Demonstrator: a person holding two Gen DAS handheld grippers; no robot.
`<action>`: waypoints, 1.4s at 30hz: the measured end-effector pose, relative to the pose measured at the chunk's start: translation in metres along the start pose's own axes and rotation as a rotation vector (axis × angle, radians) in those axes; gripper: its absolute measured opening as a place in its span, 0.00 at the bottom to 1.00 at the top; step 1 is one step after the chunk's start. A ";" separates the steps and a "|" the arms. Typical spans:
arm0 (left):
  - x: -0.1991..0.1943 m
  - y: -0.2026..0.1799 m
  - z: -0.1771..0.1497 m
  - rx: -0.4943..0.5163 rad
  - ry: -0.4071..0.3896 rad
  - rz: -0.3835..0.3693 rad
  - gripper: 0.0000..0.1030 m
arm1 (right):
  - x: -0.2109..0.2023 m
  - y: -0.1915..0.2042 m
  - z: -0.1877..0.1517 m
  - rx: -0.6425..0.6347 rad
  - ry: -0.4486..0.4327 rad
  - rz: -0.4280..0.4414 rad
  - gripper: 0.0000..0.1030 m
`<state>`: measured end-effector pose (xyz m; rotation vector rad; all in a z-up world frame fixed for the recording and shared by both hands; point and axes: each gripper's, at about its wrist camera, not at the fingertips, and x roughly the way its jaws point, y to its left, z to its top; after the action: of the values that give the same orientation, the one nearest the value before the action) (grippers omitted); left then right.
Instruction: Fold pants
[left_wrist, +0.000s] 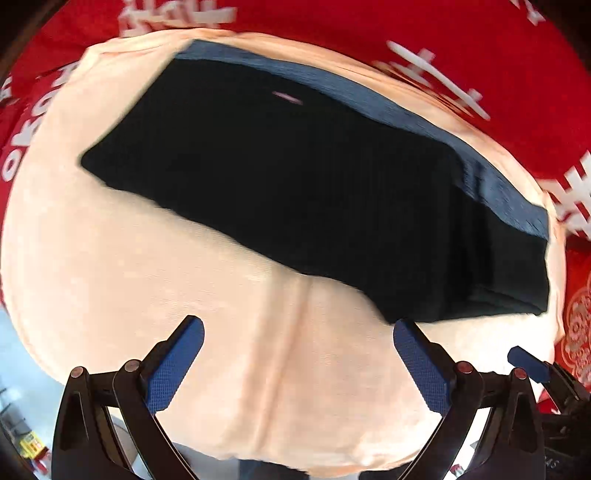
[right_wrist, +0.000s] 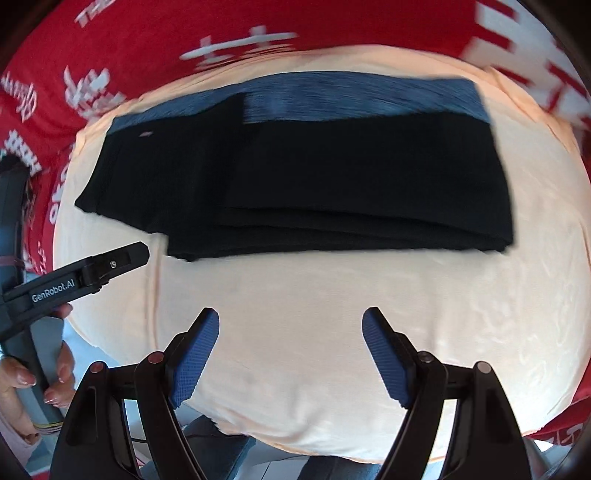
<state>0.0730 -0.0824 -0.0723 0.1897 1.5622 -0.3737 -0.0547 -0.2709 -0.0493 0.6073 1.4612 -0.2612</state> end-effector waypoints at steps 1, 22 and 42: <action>-0.001 0.009 0.001 -0.009 -0.001 0.005 1.00 | 0.004 0.012 0.004 -0.010 0.010 0.003 0.80; -0.008 0.114 0.021 -0.233 -0.072 -0.065 1.00 | 0.036 0.131 0.047 -0.275 0.106 -0.020 0.80; 0.015 0.126 0.058 -0.317 -0.116 -0.148 1.00 | 0.044 0.134 0.057 -0.249 0.114 -0.010 0.80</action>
<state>0.1704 0.0128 -0.1017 -0.1907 1.5023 -0.2425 0.0680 -0.1825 -0.0621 0.4185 1.5773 -0.0507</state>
